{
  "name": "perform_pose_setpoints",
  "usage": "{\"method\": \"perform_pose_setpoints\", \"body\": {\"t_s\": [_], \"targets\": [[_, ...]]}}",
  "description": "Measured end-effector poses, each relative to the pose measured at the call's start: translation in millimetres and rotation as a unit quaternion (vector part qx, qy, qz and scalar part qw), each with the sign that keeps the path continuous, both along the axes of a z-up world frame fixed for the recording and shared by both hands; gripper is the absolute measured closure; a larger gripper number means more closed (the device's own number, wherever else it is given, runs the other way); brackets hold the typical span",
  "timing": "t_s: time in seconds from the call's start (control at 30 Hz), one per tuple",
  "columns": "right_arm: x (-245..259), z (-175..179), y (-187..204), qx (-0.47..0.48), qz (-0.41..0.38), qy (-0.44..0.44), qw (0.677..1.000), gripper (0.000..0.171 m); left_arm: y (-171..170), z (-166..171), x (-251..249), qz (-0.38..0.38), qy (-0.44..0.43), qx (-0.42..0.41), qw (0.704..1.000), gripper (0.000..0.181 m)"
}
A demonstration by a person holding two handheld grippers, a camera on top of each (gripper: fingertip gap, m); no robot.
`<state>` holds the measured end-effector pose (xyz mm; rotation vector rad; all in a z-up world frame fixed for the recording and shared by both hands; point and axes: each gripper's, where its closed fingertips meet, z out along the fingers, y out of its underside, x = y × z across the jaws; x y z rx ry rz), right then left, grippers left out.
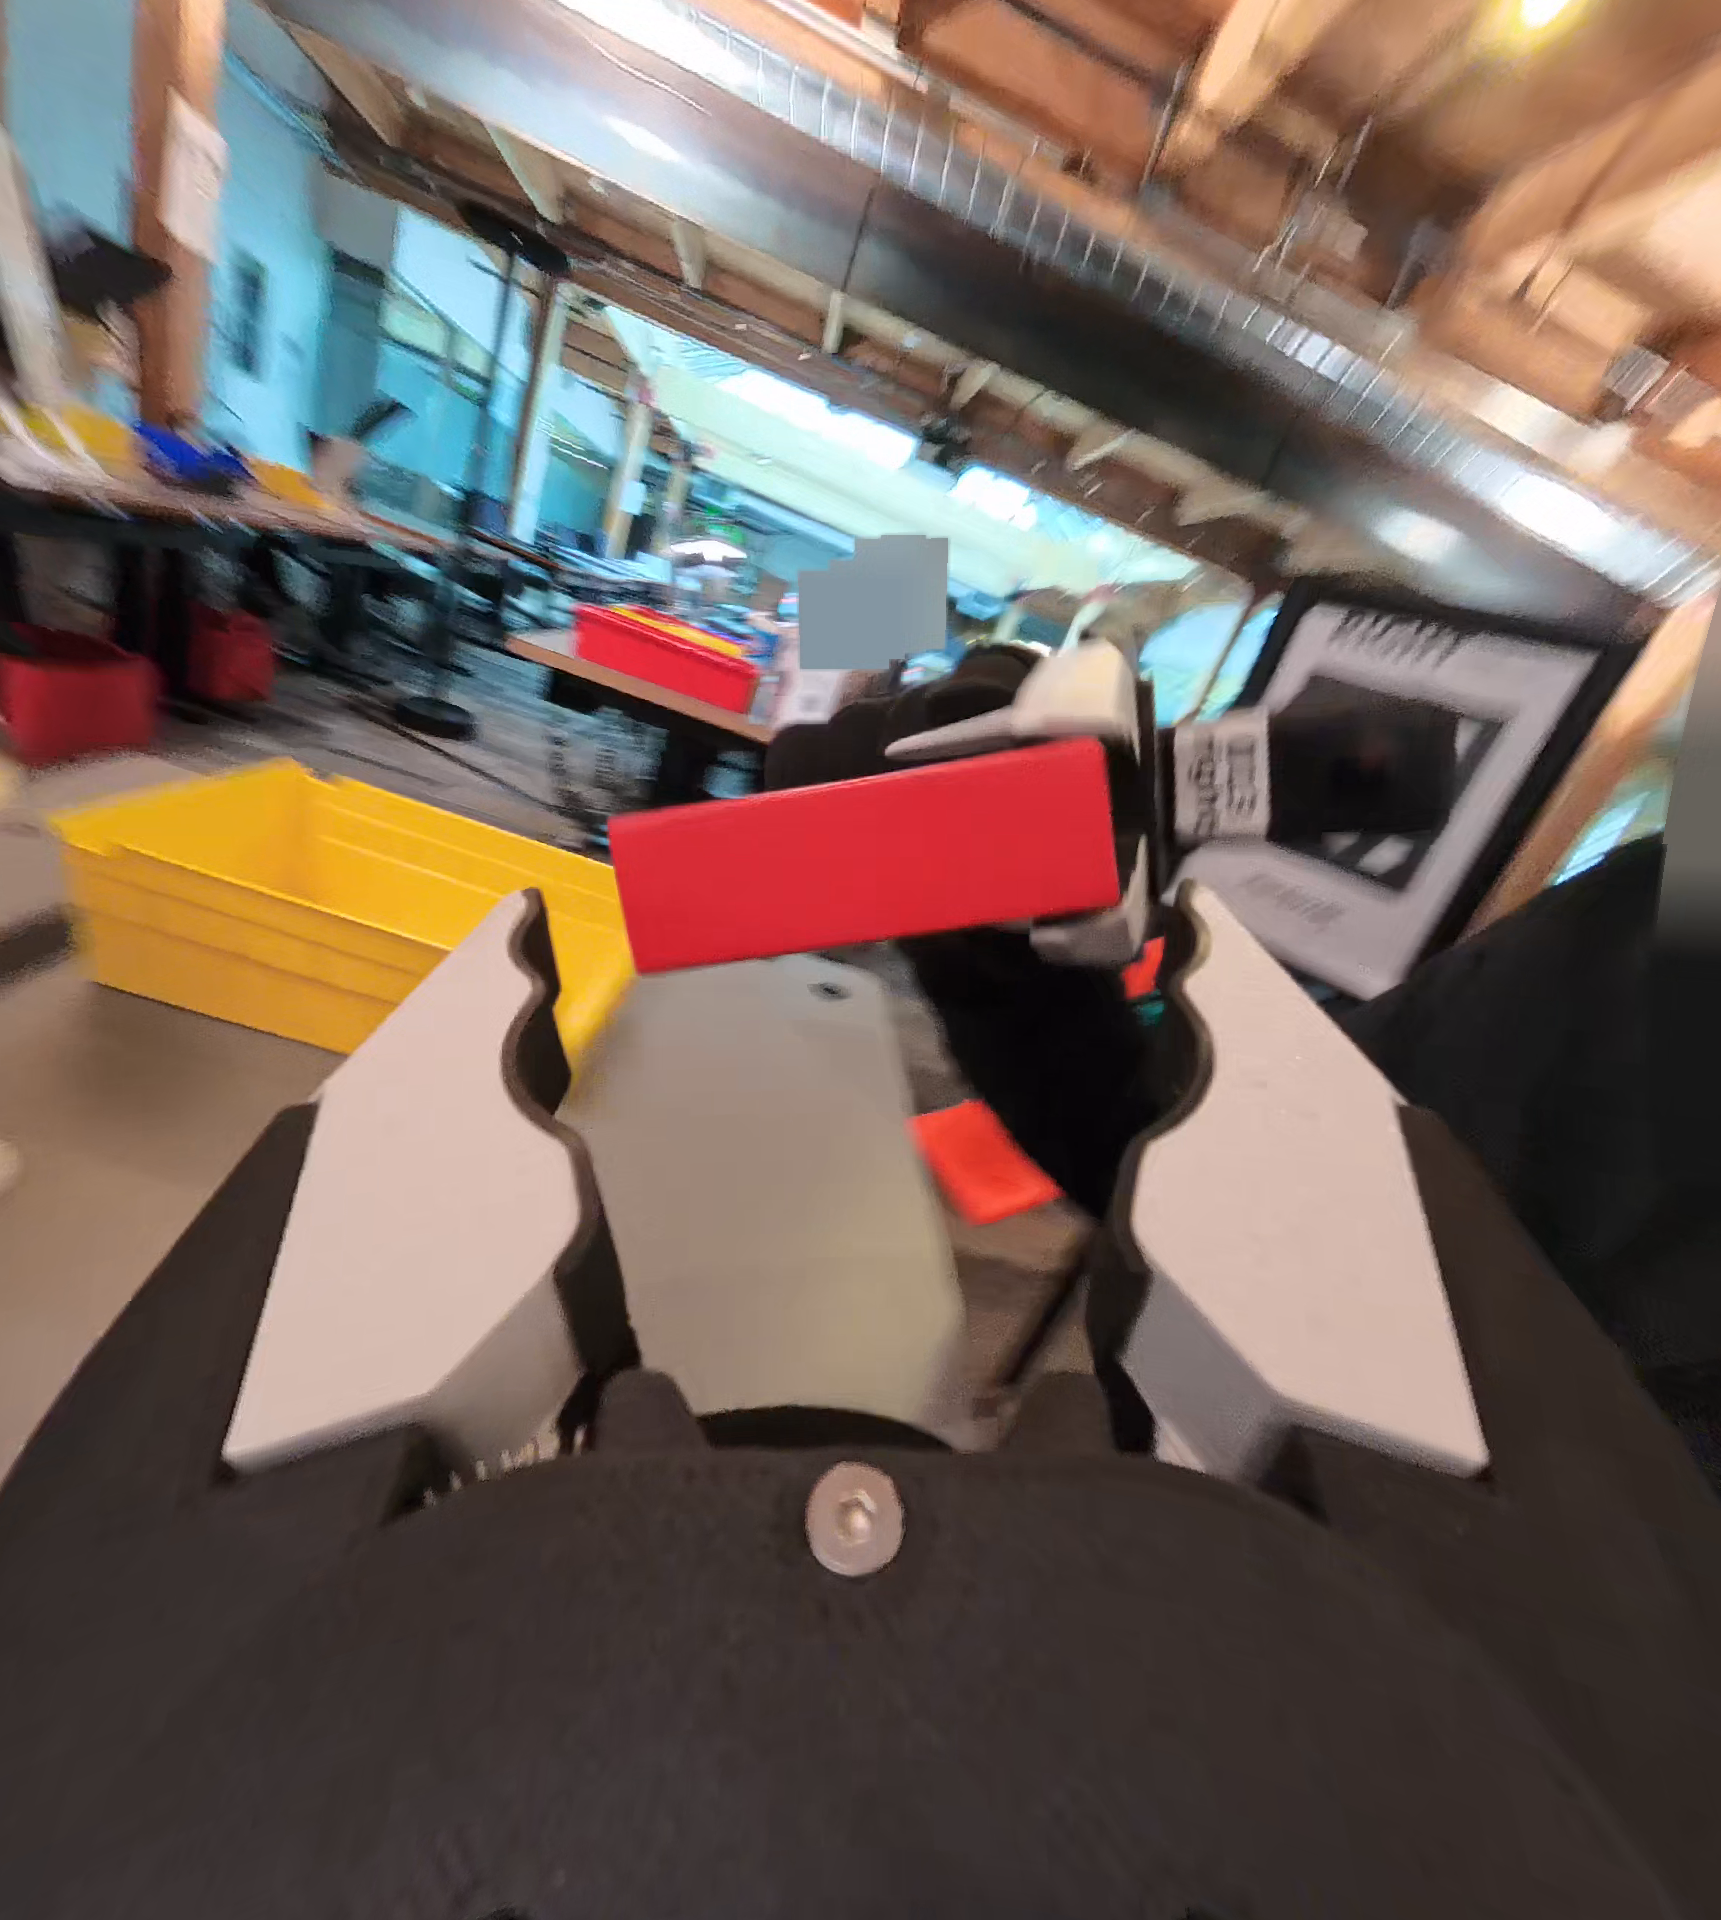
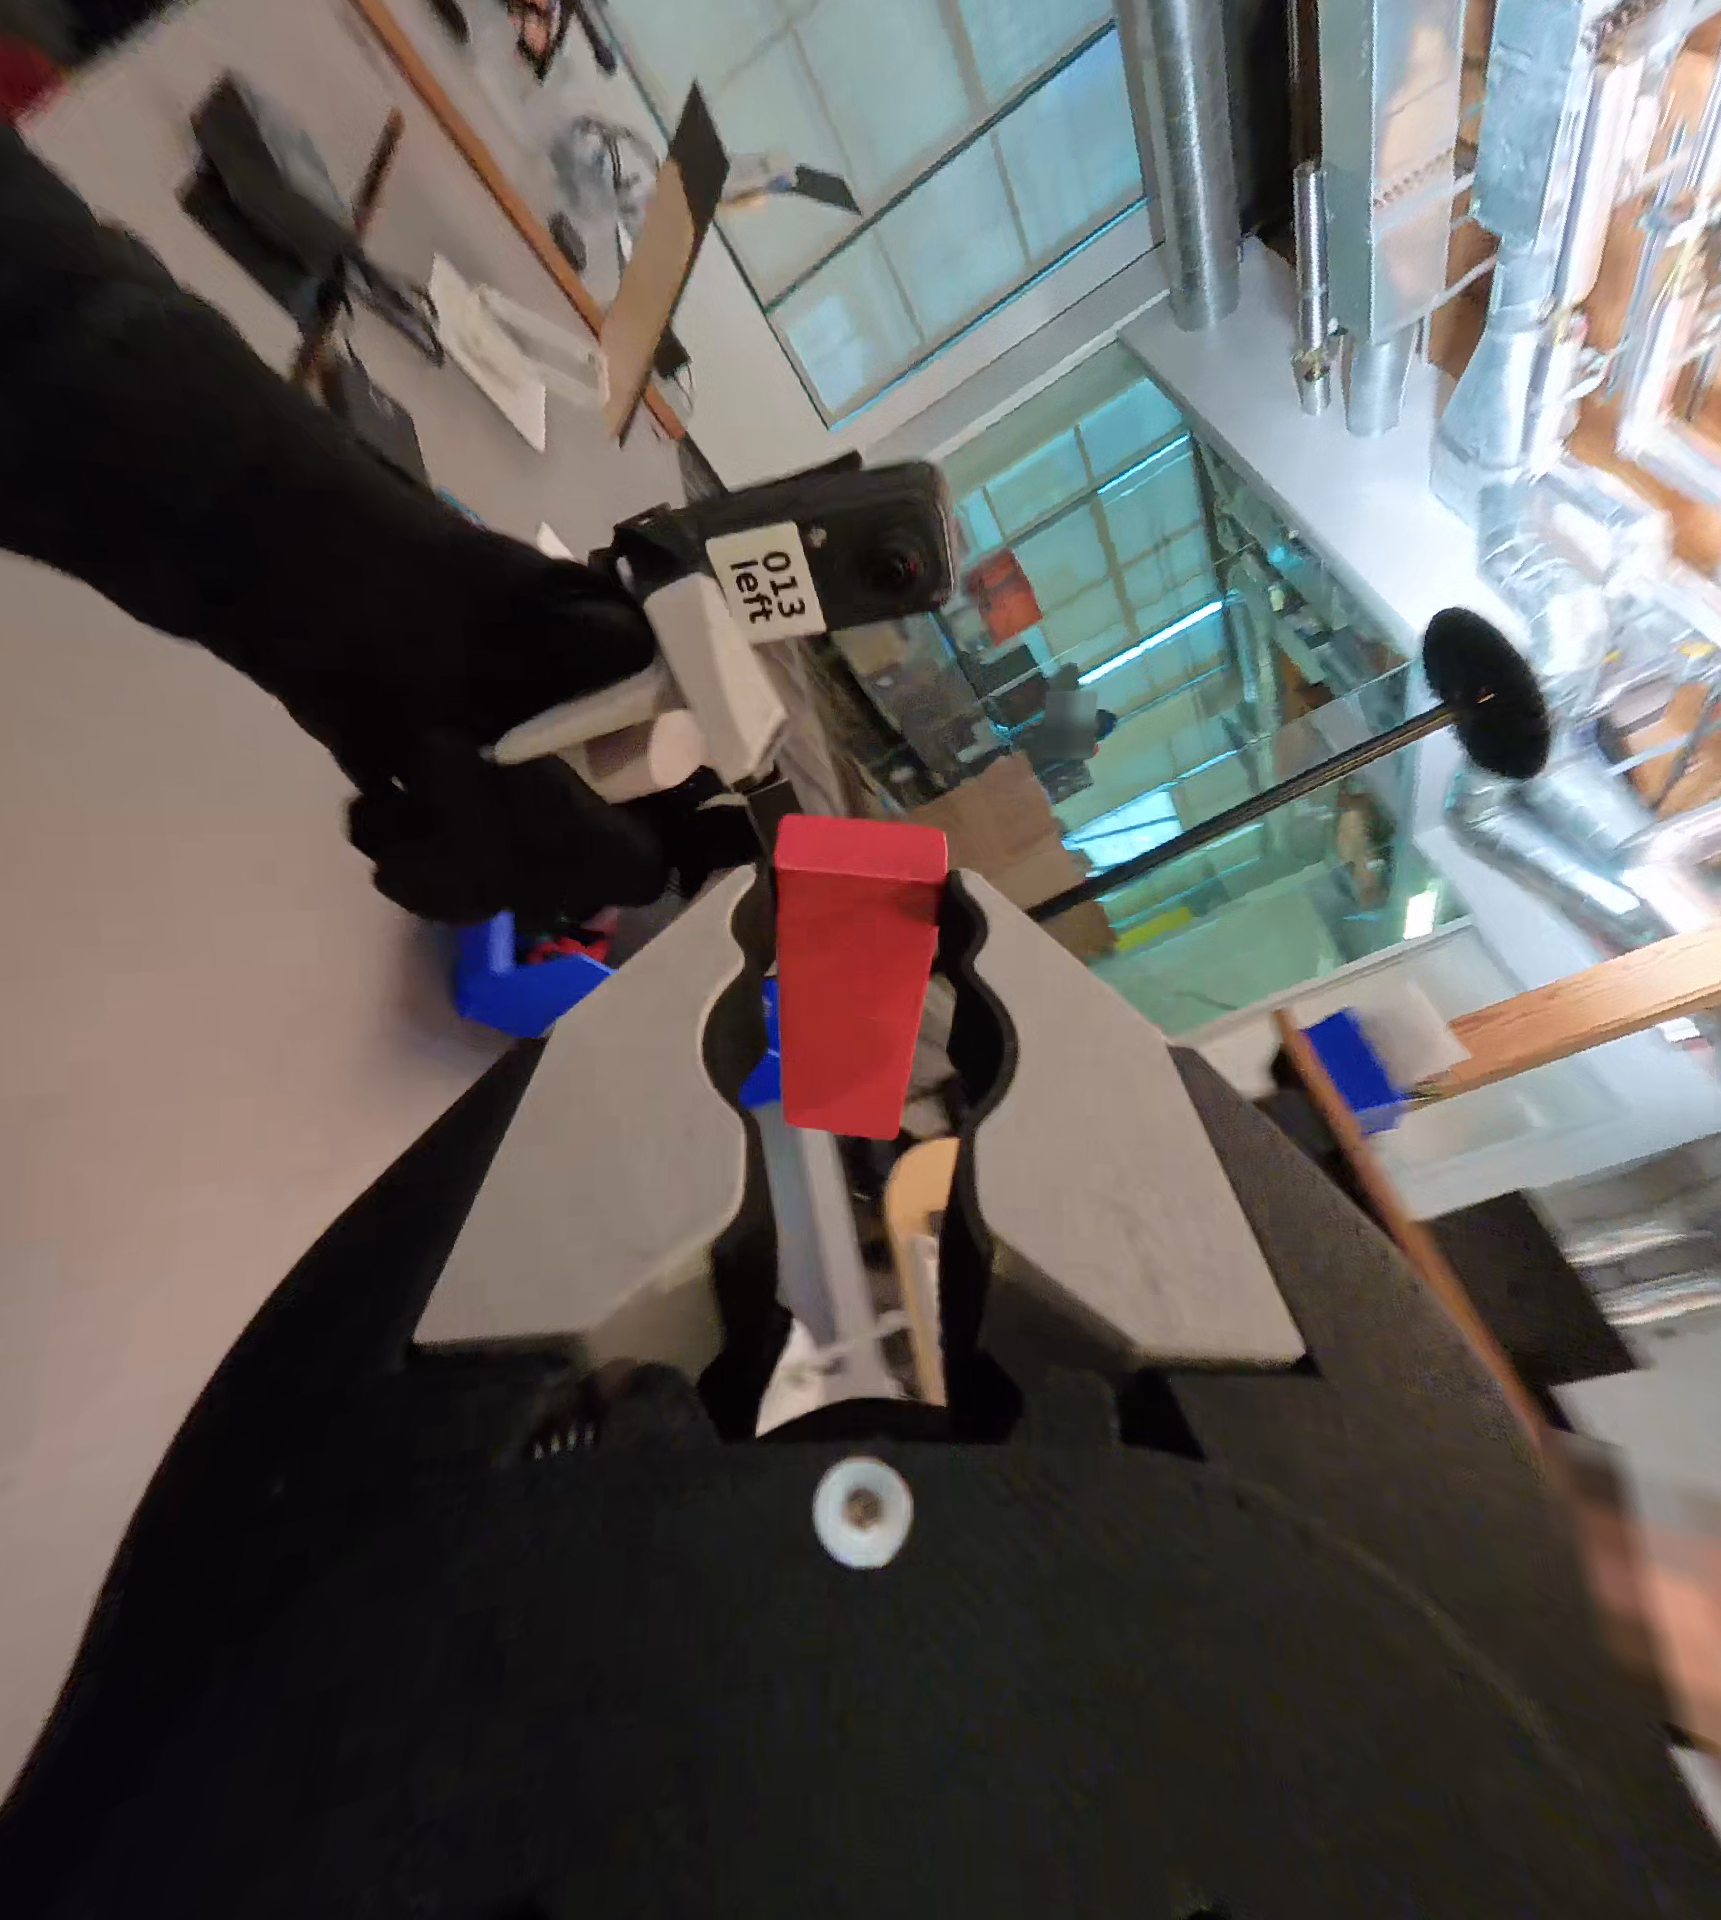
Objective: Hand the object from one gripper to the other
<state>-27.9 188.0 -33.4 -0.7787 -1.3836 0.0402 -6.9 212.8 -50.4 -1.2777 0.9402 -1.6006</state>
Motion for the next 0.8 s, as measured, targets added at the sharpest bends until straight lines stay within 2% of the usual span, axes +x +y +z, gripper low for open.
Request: {"method": "perform_pose_setpoints", "body": {"t_s": [0.13, 0.27, 0.43, 0.5, 0.67, 0.8], "targets": [[12, 9, 3, -0.133, 0.054, 0.079, 0.986, 0.142, 3, 1, -7, 0.075, 0.043, 0.118, 0.989, 0.081], [20, 5, 9, -0.253, 0.106, 0.120, 0.954, 0.142, 0, 7, -8, 0.112, 0.068, 0.193, 0.972, 0.101], [26, -2, 21, -0.338, 0.136, 0.162, 0.917, 0.142, -6, -6, 5, 0.124, 0.121, 0.244, 0.954, 0.114], [28, -1, 28, -0.350, 0.129, 0.178, 0.910, 0.142, 4, -13, 8, 0.155, 0.148, 0.256, 0.943, 0.119], [25, 0, 42, -0.368, 0.094, 0.209, 0.901, 0.141, 29, -19, 12, 0.270, 0.193, 0.303, 0.893, 0.129], [14, -4, 49, -0.371, 0.068, 0.221, 0.899, 0.141, 47, -16, 5, 0.372, 0.229, 0.355, 0.826, 0.133]]}}
